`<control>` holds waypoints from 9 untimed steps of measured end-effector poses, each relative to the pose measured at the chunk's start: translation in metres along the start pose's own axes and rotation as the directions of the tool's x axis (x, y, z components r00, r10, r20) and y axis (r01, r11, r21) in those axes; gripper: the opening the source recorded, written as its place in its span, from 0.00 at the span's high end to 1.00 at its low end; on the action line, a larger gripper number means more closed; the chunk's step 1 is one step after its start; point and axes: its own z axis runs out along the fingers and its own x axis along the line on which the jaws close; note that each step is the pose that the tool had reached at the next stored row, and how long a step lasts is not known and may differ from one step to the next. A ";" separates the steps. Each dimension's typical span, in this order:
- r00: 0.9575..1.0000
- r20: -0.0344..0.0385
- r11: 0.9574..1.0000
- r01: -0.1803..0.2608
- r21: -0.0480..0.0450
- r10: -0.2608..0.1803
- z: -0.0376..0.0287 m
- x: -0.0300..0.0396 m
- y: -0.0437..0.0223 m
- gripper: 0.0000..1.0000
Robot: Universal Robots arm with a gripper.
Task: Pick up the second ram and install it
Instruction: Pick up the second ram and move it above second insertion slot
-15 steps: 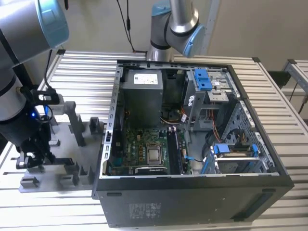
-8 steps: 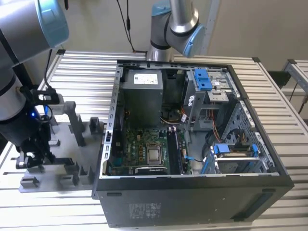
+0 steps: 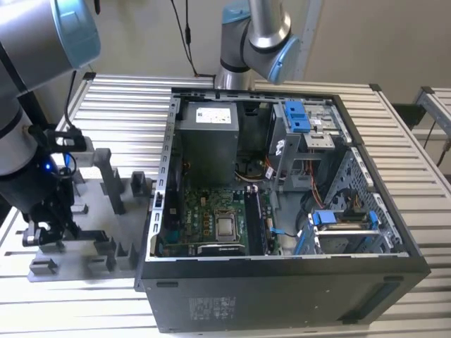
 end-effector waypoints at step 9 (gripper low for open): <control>1.000 0.000 1.000 -0.004 0.000 0.004 -0.0025 -0.0001 0.0001 0.86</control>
